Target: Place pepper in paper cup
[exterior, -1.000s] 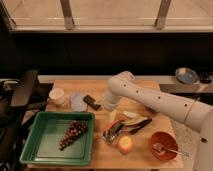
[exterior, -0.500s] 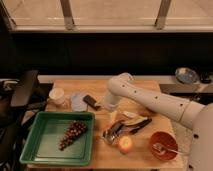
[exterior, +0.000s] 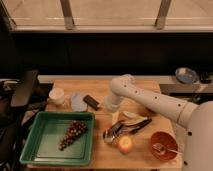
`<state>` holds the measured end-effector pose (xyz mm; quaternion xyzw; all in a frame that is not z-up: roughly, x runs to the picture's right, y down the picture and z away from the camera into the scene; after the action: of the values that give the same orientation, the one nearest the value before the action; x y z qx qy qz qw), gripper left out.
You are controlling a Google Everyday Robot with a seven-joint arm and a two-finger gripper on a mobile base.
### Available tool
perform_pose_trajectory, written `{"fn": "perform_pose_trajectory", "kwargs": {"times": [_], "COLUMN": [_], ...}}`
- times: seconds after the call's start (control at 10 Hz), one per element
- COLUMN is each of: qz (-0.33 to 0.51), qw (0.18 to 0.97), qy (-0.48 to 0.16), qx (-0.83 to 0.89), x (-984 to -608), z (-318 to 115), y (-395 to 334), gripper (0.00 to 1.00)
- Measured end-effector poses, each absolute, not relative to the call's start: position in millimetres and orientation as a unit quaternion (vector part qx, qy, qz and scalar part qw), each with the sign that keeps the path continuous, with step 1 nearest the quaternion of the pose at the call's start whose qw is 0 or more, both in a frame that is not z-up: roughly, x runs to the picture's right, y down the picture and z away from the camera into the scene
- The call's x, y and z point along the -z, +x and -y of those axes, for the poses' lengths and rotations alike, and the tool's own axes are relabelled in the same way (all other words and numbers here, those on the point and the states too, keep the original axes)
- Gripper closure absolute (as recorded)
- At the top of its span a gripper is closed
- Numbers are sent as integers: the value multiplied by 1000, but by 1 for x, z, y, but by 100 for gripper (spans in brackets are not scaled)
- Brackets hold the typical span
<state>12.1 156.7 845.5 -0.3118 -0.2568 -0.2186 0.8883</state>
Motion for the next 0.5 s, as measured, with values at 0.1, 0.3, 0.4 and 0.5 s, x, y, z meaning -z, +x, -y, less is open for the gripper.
{"fn": "perform_pose_trajectory", "kwargs": {"times": [0.1, 0.3, 0.4, 0.5], "qz": [256, 253, 254, 255], "qw": [888, 888, 887, 886], "qy": [-316, -324, -327, -331], "qx": [215, 207, 203, 200], "x": [-849, -853, -856, -859], "z": [-158, -161, -163, -166], "y": [15, 24, 26, 28], "gripper": [20, 20, 20, 20]}}
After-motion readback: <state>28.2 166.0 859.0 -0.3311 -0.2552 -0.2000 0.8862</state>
